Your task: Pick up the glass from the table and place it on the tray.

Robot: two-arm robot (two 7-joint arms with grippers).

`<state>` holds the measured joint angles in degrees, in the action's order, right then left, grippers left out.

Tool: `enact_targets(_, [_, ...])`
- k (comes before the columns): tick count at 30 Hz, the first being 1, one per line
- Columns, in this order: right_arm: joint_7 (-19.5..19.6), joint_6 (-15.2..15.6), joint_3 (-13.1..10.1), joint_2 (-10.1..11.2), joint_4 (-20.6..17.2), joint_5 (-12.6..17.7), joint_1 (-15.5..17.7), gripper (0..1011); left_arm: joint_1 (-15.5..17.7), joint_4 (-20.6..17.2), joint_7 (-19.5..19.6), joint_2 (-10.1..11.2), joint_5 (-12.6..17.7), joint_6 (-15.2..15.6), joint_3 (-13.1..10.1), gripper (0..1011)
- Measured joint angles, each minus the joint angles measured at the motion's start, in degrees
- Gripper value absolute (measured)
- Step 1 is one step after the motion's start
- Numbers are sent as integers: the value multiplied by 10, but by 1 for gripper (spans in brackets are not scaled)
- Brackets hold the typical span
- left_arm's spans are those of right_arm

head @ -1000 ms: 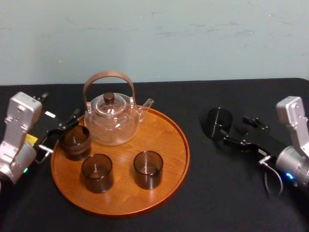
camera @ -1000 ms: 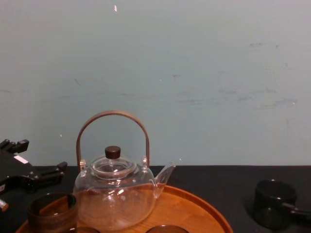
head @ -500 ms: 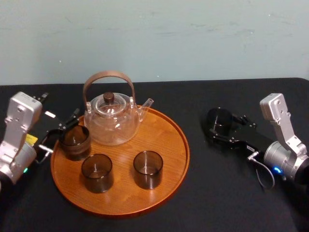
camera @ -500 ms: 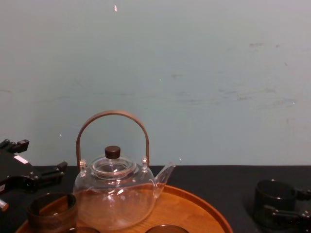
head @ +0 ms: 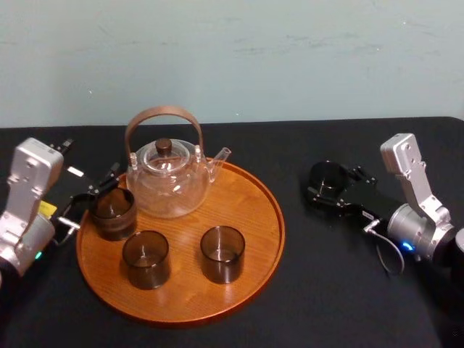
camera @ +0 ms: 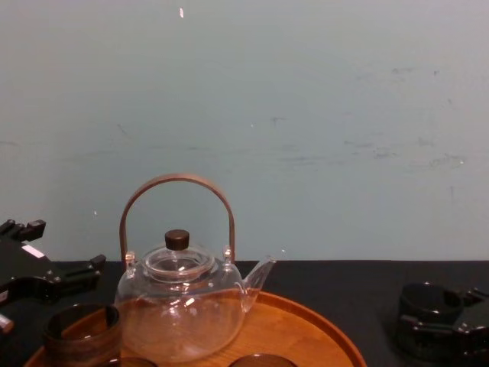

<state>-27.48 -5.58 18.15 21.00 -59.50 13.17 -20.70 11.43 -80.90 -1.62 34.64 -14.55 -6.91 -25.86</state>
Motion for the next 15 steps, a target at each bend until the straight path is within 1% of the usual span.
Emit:
enact_targets(6, [-1,-6,3,-7,22,-3,-12,1002,0,0,0,0,0,0,0,1002])
enact_targets(15, [-1,-6,3,-7,20,-4,-11,1003,0,0,0,0,0,0,0,1001])
